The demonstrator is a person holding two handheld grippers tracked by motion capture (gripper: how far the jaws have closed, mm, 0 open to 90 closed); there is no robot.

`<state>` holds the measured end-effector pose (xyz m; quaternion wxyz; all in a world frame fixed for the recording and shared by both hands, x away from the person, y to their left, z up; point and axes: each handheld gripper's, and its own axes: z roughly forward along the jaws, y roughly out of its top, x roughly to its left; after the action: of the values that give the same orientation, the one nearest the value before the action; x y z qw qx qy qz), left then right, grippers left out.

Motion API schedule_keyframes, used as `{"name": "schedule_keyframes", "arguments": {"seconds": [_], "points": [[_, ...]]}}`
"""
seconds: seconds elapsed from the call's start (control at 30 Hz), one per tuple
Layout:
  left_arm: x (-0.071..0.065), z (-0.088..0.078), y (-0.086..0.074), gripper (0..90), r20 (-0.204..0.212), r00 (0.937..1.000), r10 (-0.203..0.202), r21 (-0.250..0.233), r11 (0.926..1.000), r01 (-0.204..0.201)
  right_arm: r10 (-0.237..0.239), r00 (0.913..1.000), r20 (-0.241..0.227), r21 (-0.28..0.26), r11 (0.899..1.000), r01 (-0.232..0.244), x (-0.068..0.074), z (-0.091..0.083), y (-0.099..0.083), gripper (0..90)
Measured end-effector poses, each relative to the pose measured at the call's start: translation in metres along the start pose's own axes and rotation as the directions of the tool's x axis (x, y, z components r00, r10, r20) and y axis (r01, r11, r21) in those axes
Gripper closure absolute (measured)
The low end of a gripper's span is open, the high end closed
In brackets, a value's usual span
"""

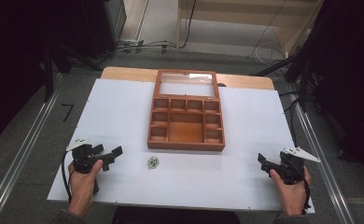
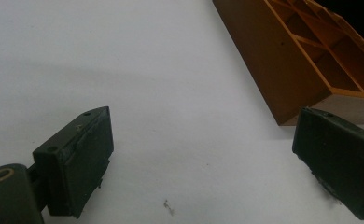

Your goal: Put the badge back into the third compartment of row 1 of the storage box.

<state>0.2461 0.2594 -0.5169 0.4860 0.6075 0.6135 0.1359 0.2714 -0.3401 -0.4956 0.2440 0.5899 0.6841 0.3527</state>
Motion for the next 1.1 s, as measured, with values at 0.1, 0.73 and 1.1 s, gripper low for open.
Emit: {"name": "schedule_keyframes", "arguments": {"seconds": [0.1,0.73,1.1], "points": [[-0.001,0.001,-0.001,6.8,0.011,0.9999,-0.004,0.003,1.0,0.004,0.001,1.0,0.002,0.001,1.0,-0.001,0.0,-0.001,0.0,10.4],[-0.011,0.01,-0.007,11.4,0.085,0.9964,0.007,0.049,0.9987,-0.011,0.004,1.0,-0.003,-0.001,1.0,-0.004,0.001,-0.002,0.0,10.5],[-0.022,0.017,-0.01,17.4,0.143,0.9897,0.012,0.077,0.9967,-0.024,0.003,1.0,-0.007,-0.002,1.0,-0.003,0.002,-0.003,0.0,10.5]]}}
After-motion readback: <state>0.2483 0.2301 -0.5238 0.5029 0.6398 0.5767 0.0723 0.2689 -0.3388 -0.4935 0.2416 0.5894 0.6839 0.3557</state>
